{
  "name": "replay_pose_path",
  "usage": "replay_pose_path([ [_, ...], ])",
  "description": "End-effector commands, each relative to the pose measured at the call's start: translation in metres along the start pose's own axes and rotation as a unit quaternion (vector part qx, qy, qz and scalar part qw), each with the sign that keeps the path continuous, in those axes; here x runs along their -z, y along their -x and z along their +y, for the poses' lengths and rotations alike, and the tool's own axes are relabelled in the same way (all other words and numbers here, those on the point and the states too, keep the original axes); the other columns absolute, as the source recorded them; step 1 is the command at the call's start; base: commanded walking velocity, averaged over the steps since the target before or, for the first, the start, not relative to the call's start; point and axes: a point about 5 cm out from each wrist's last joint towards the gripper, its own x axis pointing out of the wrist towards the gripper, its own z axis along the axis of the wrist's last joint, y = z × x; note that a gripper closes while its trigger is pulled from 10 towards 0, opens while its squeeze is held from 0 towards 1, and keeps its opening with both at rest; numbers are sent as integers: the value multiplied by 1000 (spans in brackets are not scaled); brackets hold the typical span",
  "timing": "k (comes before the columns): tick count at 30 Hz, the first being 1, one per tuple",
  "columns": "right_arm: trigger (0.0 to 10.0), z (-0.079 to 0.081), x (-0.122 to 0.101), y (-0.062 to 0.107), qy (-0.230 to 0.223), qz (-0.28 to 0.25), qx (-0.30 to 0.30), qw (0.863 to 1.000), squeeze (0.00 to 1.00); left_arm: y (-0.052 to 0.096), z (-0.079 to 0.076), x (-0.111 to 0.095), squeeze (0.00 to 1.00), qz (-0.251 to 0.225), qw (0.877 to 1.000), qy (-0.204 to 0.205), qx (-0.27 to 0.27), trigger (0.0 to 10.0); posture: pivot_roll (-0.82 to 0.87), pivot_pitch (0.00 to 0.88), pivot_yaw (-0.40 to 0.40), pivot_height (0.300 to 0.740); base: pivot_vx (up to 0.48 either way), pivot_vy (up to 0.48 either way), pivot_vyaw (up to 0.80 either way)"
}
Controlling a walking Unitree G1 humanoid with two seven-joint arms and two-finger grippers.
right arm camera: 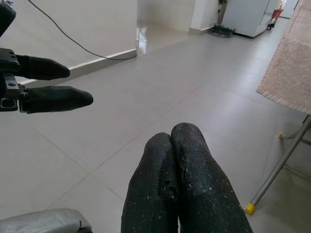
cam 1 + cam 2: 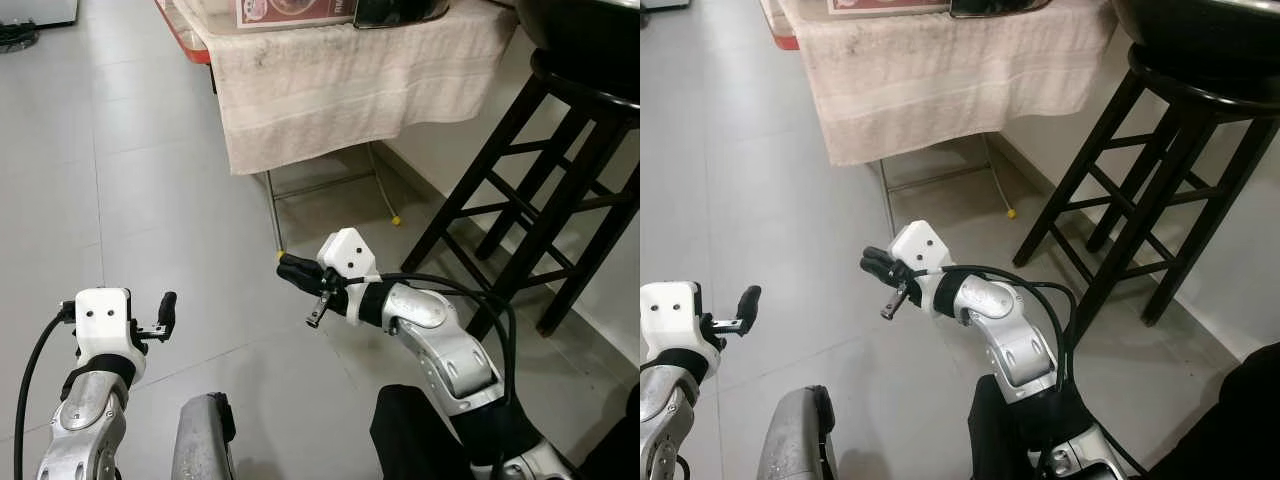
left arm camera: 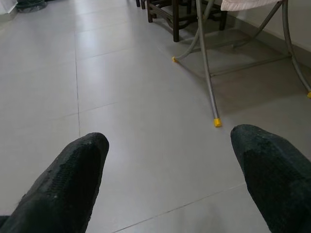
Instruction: Building children table
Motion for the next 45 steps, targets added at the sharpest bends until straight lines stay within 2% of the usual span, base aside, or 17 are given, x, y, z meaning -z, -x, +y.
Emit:
replay_pose_path([
  [1, 10000, 1, -2, 1, -6, -5, -5, 1000, 0, 0, 2, 2, 0, 7, 1000, -7, -1, 10000, 56, 97, 6, 511, 0, 0, 0],
  [10, 10000, 3, 3, 5, -18, -3, -4, 1000, 0, 1, -3, -2, 0, -3, 1000, -13, 7, 10000, 57, 94, 3, 551, 0, 0, 0],
  [20, 10000, 12, 3, 7, -30, -4, -18, 999, 0, 4, -20, -3, 0, -7, 999, -2, 32, 10000, 52, 85, 2, 596, 0, 0, 0],
  [30, 10000, 26, 5, 6, -37, 4, -35, 999, 0, 4, -25, -4, 0, -8, 999, 3, 38, 10000, 47, 79, -2, 636, 0, 0, 0],
  [45, 10000, 30, 6, 6, -39, 12, -39, 998, 0, 6, -32, -2, 0, -5, 999, 6, 49, 10000, 45, 73, -3, 681, 0, 0, 0],
])
